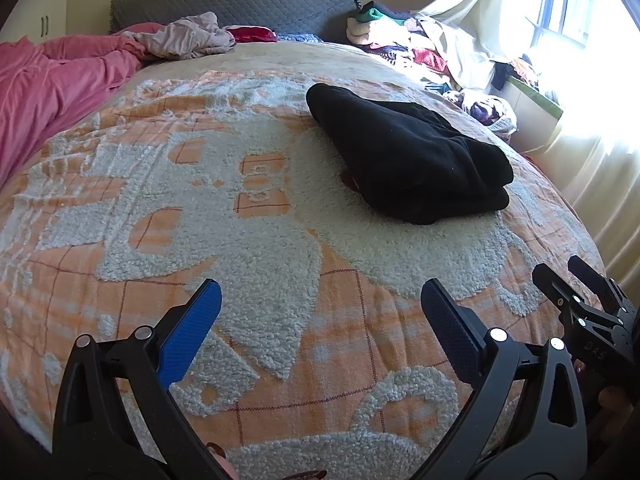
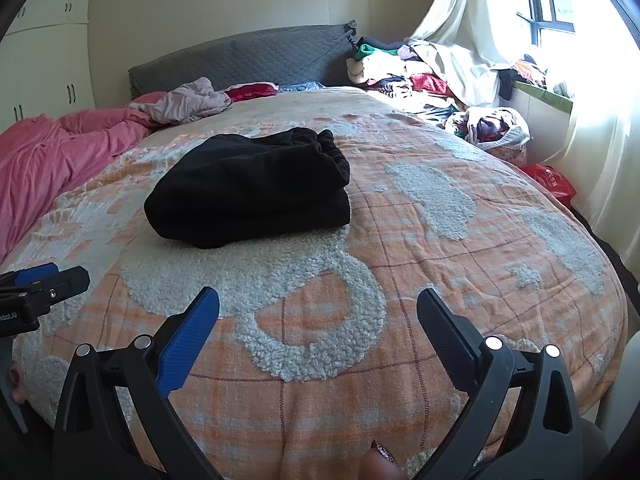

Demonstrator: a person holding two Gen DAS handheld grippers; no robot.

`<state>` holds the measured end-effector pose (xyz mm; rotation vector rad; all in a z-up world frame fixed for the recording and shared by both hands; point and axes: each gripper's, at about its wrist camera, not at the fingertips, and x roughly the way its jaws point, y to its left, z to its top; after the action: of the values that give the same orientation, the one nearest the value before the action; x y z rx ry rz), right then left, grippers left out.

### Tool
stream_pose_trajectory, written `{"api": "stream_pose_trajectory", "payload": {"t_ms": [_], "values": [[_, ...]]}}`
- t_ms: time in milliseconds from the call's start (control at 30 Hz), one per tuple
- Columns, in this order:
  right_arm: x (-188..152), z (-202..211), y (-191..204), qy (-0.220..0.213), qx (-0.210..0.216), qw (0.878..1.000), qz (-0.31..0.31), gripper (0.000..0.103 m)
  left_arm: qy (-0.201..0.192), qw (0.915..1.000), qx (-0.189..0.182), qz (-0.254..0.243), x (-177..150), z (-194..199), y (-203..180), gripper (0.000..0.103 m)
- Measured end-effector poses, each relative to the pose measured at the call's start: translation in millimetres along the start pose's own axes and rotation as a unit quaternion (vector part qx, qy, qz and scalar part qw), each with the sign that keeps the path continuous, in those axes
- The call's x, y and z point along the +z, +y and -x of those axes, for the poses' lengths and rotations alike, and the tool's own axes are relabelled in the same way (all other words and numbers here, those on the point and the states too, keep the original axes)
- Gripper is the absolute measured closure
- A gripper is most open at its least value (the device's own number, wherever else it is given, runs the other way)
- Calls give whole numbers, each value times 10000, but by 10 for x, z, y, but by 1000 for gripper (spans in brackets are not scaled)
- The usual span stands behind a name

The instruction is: Fold small clothes

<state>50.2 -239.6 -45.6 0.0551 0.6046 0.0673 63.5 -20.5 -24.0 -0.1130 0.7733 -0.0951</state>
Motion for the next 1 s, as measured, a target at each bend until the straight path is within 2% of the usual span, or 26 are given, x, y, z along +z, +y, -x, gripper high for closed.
{"api": "stream_pose_trajectory", "payload": {"t_ms": [1000], "values": [[-19, -3, -22, 30, -47, 10000, 6, 5, 75, 10000, 22, 20, 9, -8, 14, 9]]}}
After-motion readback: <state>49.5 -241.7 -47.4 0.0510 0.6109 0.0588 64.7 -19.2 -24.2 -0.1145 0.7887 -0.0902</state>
